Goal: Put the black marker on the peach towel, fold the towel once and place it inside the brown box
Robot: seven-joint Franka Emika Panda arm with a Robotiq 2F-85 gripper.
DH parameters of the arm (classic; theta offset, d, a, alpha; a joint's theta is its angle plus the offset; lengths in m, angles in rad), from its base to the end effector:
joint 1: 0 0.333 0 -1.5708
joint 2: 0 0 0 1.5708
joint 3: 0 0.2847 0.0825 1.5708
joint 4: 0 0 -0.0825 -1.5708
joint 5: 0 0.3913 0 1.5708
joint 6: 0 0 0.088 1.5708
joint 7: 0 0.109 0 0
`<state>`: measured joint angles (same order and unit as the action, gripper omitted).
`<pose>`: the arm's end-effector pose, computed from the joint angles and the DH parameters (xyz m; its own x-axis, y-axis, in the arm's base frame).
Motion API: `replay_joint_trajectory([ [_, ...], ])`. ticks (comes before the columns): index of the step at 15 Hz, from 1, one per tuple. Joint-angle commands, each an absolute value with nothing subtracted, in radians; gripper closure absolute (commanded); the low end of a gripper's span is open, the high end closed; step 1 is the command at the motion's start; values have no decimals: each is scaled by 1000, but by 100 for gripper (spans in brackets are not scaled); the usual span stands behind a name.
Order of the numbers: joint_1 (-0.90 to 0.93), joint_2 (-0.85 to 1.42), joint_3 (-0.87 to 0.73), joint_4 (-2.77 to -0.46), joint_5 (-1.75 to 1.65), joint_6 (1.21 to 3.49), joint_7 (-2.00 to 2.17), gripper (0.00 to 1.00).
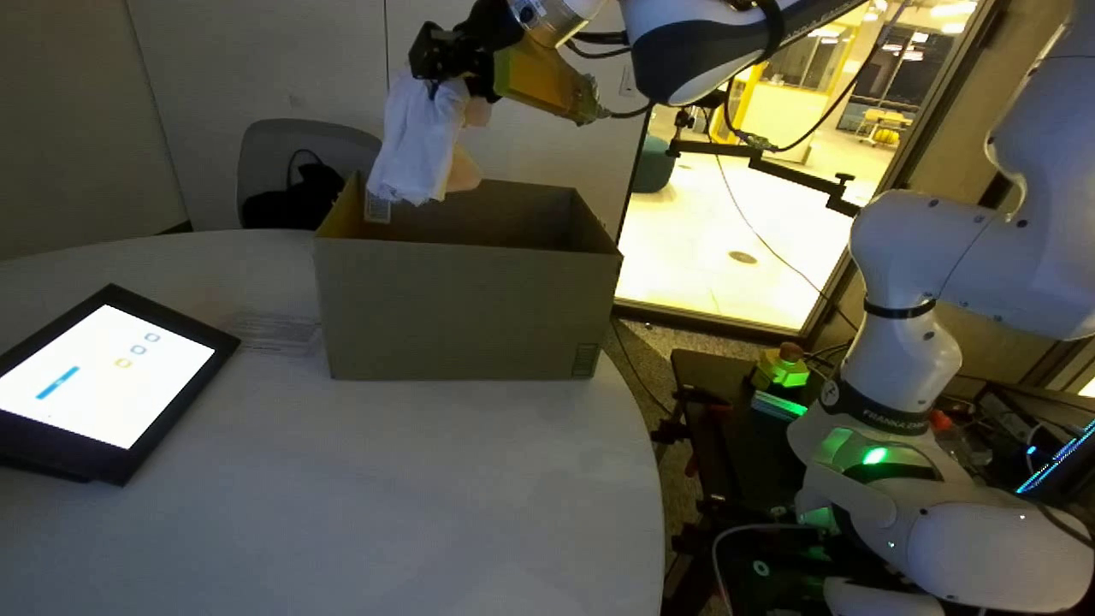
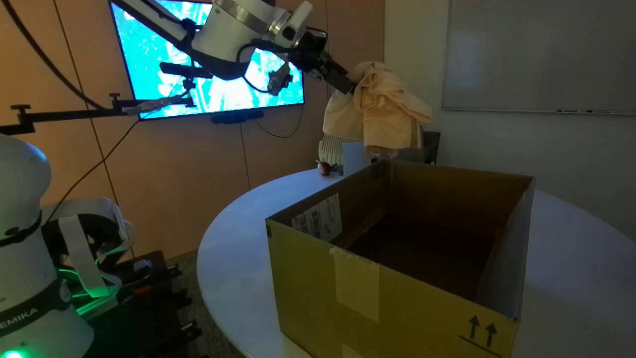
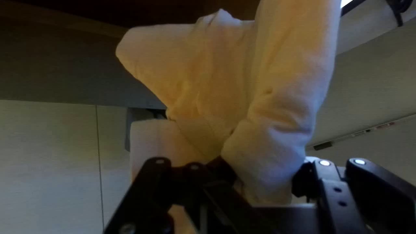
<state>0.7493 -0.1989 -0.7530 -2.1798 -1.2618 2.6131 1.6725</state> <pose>0.5539 0.0048 0.4710 0.3686 -0.4947 0.7870 -0.6039 -0.7711 -0.2018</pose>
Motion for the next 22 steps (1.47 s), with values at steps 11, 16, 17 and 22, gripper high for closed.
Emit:
replay_joint_trajectory([
  [11, 263, 84, -528, -2399, -1085, 2926, 1631, 82],
  [16, 224, 219, -504, -2386, -912, 3065, 1539, 82],
  [17, 213, 227, -494, -2389, -872, 3077, 1508, 82],
  [22, 85, 252, -360, -2419, -633, 3090, 1367, 82],
])
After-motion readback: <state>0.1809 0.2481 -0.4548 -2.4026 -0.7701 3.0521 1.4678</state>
